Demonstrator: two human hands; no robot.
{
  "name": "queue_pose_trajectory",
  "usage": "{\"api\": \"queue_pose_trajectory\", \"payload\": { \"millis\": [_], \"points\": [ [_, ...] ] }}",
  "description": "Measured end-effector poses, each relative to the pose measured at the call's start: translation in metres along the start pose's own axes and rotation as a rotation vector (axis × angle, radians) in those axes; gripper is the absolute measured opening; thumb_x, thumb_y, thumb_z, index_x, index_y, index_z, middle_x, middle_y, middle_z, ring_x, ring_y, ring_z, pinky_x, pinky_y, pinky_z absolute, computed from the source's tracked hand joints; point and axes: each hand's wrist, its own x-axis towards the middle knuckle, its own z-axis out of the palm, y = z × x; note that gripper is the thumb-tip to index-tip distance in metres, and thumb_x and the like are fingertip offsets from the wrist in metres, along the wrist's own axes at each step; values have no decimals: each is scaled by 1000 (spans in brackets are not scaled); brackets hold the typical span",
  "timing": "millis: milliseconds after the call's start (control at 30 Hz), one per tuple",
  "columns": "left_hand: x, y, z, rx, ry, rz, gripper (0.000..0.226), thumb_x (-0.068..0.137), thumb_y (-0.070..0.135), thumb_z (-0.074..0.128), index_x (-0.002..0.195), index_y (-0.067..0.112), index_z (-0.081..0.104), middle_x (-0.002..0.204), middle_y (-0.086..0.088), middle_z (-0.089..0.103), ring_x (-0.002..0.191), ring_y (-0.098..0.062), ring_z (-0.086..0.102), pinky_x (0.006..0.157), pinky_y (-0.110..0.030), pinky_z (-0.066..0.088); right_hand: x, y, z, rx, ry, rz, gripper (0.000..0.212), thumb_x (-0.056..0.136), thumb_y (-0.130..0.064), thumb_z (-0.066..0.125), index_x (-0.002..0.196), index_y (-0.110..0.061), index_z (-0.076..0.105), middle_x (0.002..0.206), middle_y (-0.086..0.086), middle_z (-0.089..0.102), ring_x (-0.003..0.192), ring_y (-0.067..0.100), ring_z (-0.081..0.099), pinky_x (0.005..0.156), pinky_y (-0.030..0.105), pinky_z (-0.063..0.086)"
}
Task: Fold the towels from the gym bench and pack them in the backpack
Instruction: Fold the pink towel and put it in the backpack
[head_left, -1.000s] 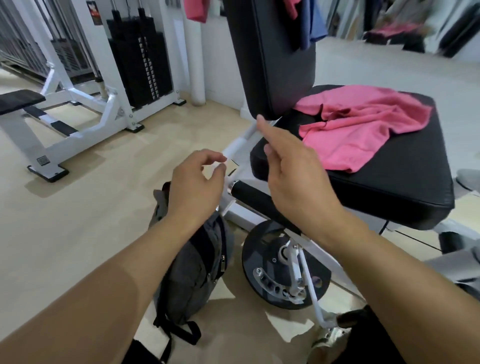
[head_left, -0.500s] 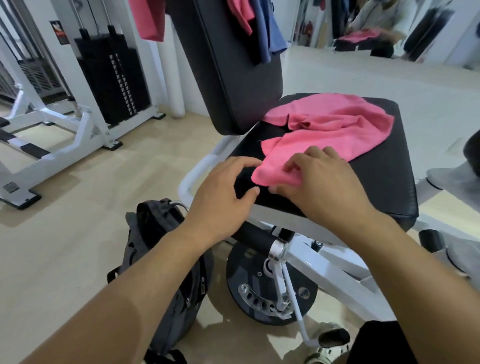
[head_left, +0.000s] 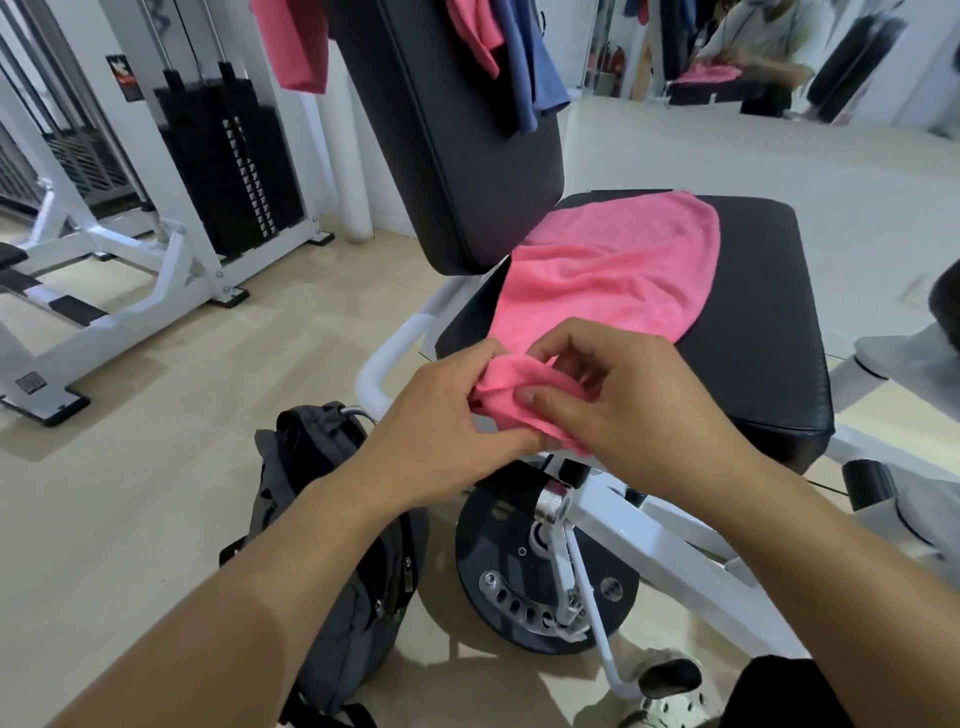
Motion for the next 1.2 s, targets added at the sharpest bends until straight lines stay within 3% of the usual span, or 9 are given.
{"api": "queue_pose_trajectory", "payload": {
  "millis": [233, 367, 500, 633, 700, 867, 967, 1067, 1200],
  "points": [
    [-14, 3, -9, -63, 84, -14, 63, 68, 62, 82, 99, 11, 63, 84, -5, 69, 73, -24, 65, 69, -45, 53, -5, -6, -8, -209, 52, 132, 34, 74, -6, 60, 89, -37, 65, 81, -26, 67, 82, -2, 62, 74, 35, 54],
    [-19, 5, -8, -83, 193, 28, 58, 90, 56, 60, 90, -2, 63, 77, -15, 61, 71, -29, 58, 68, -48, 50, -5, -10, -14, -307, 214, 198, 20, 82, -14, 54, 87, -30, 66, 84, -16, 68, 81, 16, 62, 70, 31, 40],
    [-24, 13, -12, -50, 298, 70, 31, 92, 40, 64, 101, 13, 77, 103, 8, 71, 101, -11, 67, 85, -18, 52, -3, -16, -11, -313, 290, 155, 13, 93, -20, 50, 97, -27, 60, 82, -13, 66, 79, 23, 62, 73, 38, 45],
    [-28, 16, -20, -219, 378, -11, 35, 93, 32, 70, 89, -3, 74, 73, -17, 62, 63, -18, 57, 62, -19, 43, -4, -20, 0, 111, 277, 102, 11, 105, -21, 50, 104, -30, 57, 76, -2, 68, 65, 22, 67, 70, 49, 58],
    [-30, 17, -23, -304, 404, -66, 52, 90, 43, 66, 90, -9, 69, 77, -30, 58, 71, -40, 53, 59, -34, 47, -4, -28, 1, 421, 248, 156, 8, 105, -20, 54, 101, -20, 61, 74, 9, 68, 60, 25, 69, 63, 46, 62],
    [-31, 16, -27, -314, 494, -87, 44, 86, 44, 66, 92, 2, 72, 80, -26, 66, 78, -48, 63, 67, -61, 58, -5, -43, 8, 792, -5, 256, 16, 100, -29, 60, 98, -13, 66, 71, 5, 67, 60, 17, 62, 56, 26, 55],
    [-30, 17, -34, -351, 546, -86, 41, 86, 44, 65, 94, 4, 70, 79, -18, 67, 77, -40, 68, 70, -56, 62, -4, -45, 13, 658, -97, 171, 24, 91, -35, 70, 109, -19, 66, 76, 3, 70, 69, 15, 66, 68, 31, 58],
    [-29, 14, -41, -349, 574, -90, 46, 86, 57, 63, 86, 11, 65, 71, 2, 65, 68, -11, 65, 66, -26, 58, -4, -40, 23, 215, -125, 120, 69, 70, -60, 80, 130, -39, 51, 80, -10, 69, 69, 3, 65, 68, 28, 55],
    [-31, 7, -46, -422, 550, -167, 77, 81, 76, 44, 90, 3, 68, 75, -10, 67, 68, -17, 64, 64, -17, 51, -7, -40, 37, 70, -56, -25, 25, 80, -47, 80, 87, -31, 62, 64, -11, 61, 55, 5, 51, 54, 28, 40]
  ]
}}
